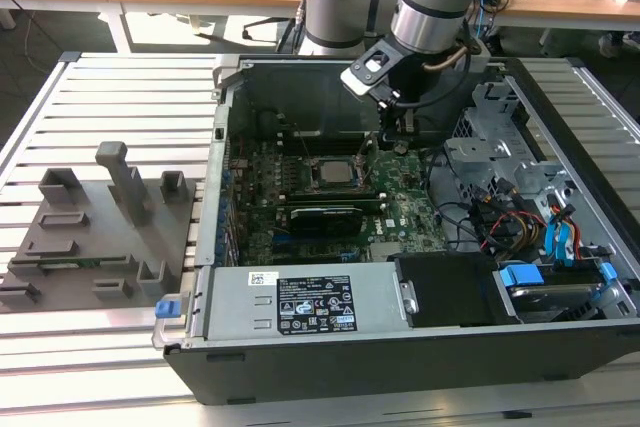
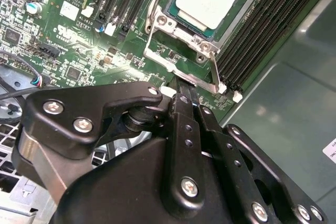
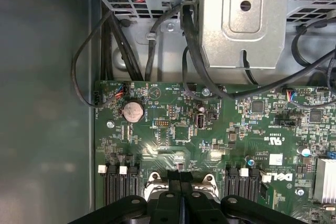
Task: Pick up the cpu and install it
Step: 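Close the cpu cover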
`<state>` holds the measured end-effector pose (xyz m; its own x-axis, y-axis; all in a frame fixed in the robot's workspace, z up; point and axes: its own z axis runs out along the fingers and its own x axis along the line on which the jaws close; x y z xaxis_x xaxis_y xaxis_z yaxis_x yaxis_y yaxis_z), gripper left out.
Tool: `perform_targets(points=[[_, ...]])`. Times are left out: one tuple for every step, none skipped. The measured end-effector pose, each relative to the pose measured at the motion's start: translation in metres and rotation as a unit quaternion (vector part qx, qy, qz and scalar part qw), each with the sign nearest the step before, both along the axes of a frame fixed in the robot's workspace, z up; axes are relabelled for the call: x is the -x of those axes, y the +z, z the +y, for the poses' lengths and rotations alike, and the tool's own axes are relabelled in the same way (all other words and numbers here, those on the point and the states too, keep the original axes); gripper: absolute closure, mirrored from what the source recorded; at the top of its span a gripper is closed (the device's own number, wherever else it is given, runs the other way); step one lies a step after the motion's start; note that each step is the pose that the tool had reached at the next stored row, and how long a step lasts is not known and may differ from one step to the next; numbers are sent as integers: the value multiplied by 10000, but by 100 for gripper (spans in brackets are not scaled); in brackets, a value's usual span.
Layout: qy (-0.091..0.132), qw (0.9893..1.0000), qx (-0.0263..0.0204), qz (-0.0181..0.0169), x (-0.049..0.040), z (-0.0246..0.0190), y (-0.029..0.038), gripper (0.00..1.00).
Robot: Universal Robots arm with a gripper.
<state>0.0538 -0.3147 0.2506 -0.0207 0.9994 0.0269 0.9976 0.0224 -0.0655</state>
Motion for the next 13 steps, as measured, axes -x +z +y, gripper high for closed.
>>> perform_targets(points=[[0,10000,0,0,2,0,-1,89],[0,10000,0,0,3,0,-1,89],[-1,10000,0,0,7,0,-2,89],[-1,10000,0,0,9,0,-3,89],[-1,10000,0,0,12,0,-3,89],[0,10000,0,0,16,0,-4,89],[-1,10000,-1,0,19,0,-5,89],[0,10000,0,0,22,0,-5,89],[0,10000,0,0,24,0,-5,89],[0,10000,0,0,26,0,-6,89],[0,10000,0,0,28,0,-6,89],[-1,10000,0,0,31,0,-7,89],[0,10000,0,0,32,0,-7,89]])
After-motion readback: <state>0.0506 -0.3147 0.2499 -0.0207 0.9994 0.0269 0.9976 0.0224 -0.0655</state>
